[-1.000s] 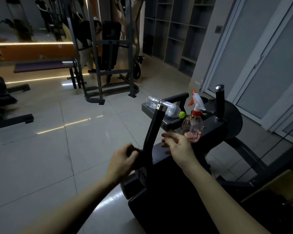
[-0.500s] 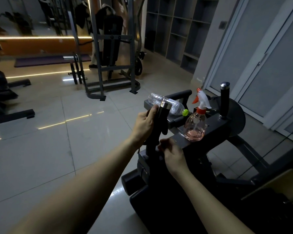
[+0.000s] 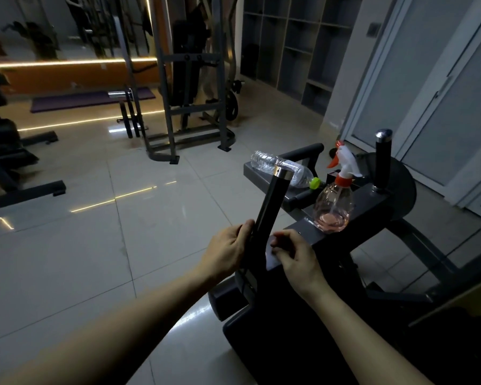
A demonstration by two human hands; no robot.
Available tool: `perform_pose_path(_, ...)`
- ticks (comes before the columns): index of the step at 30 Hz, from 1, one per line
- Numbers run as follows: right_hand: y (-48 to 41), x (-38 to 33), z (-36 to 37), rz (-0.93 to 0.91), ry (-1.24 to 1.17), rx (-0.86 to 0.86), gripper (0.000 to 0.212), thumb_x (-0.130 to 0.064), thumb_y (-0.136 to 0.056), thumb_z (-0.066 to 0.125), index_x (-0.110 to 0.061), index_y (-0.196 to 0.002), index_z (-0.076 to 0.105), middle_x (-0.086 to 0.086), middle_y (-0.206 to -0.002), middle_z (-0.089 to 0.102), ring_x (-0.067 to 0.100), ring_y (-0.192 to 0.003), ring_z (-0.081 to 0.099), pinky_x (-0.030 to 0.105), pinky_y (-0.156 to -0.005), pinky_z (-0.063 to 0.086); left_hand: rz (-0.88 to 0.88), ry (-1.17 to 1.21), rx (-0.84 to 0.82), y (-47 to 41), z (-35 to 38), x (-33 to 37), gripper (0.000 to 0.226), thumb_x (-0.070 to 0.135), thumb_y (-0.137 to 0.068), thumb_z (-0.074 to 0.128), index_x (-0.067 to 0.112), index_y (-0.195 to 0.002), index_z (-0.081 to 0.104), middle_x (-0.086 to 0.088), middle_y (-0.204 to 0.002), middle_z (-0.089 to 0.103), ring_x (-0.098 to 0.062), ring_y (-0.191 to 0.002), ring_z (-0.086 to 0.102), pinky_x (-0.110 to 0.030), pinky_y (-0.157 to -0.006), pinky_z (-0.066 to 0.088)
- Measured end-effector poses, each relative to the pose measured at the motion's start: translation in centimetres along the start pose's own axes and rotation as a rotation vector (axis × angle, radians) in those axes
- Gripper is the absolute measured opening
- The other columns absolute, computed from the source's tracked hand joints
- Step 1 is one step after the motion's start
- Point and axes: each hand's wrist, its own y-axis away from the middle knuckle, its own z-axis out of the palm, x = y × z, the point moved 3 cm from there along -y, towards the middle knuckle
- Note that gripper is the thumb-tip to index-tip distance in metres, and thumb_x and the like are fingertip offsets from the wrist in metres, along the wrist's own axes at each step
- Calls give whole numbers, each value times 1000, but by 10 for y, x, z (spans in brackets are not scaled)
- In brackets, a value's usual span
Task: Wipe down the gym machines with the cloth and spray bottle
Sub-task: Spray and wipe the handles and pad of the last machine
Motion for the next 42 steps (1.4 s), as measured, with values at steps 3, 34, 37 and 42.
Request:
perform_pose_path(3,-1,-9,-9,18,-25,-21,23,1,-91,61,-19,-99,68,0,-94,73,13,-91,71,34,-86,56,-110,126,17,-11,-14,13,59,57,-102,44,12,-70,65,-1,-57,62,-24,-54,60,-31,-53,49)
perform_pose_path(34,-136,-34,-147,-230,140,-22,42,-39,-85,73,-14,-113,55,7,-102,62,25,-88,62,29,-64,44,-235,-19,567,59,0,63,50,36,-100,59,-2,-67,60,-13,-56,60,-25,-49,58,-43,-52,47)
perform_pose_path(37,-127,-40,-153,-230,228,49,33,-29,-87,67,-11,-112,57,13,-107,54,29,-90,56,26,-61,34,-104,-38,624,58,14,111,46,26,-100,59,5,-60,59,-3,-50,60,-14,-44,57,-31,-45,43)
perform_pose_path(42,-90,-36,-199,-198,148,67,30,-41,-71,53,-20,-92,53,4,-89,58,22,-77,57,32,-65,44,-8,97,432,32,71,177,38,23,-101,60,1,-69,62,-10,-59,70,-17,-47,67,-24,-40,45)
